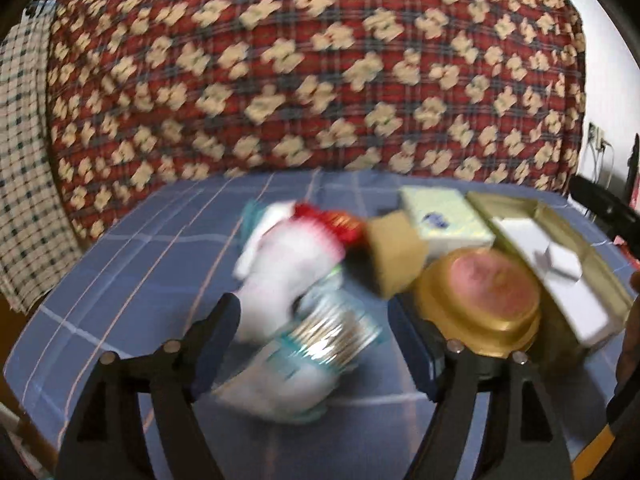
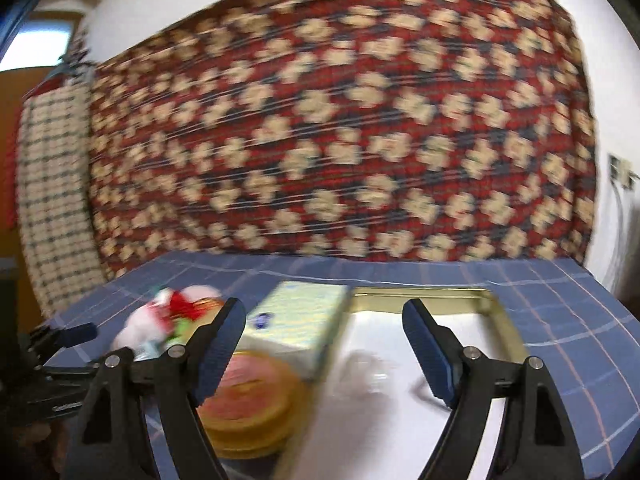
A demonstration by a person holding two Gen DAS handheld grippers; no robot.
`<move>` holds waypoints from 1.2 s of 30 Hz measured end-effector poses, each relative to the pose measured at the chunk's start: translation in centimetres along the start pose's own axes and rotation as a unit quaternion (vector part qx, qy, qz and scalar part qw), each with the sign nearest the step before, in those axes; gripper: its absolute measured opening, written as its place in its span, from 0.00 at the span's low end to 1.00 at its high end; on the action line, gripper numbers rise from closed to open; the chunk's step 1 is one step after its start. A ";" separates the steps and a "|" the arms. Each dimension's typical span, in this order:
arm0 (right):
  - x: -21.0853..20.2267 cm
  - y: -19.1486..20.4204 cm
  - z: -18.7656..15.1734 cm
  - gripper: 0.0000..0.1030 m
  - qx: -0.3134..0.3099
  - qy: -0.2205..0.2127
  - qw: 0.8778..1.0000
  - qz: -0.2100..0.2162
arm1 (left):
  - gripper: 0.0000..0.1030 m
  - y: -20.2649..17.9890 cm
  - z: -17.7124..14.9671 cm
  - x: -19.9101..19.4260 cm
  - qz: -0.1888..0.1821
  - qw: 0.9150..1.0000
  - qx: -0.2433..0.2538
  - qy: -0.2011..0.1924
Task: Organize soft objects
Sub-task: 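Grasp the cotton-swab pack with the left tool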
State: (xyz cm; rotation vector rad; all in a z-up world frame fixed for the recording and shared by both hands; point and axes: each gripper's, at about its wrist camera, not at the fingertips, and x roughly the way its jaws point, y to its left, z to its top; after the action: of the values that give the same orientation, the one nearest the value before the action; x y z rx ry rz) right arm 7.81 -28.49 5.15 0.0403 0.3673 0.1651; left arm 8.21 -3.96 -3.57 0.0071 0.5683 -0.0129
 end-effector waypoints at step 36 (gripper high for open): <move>3.0 7.3 -3.3 0.80 -0.053 0.051 0.996 0.058 | 0.26 -1.6 -2.8 2.3 -0.062 0.991 0.102 0.057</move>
State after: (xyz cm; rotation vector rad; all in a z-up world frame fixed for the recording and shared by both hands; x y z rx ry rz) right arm 8.26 -20.71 1.50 -0.0509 0.4589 0.3028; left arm 8.58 -5.60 -7.14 0.1723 0.6799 -0.1916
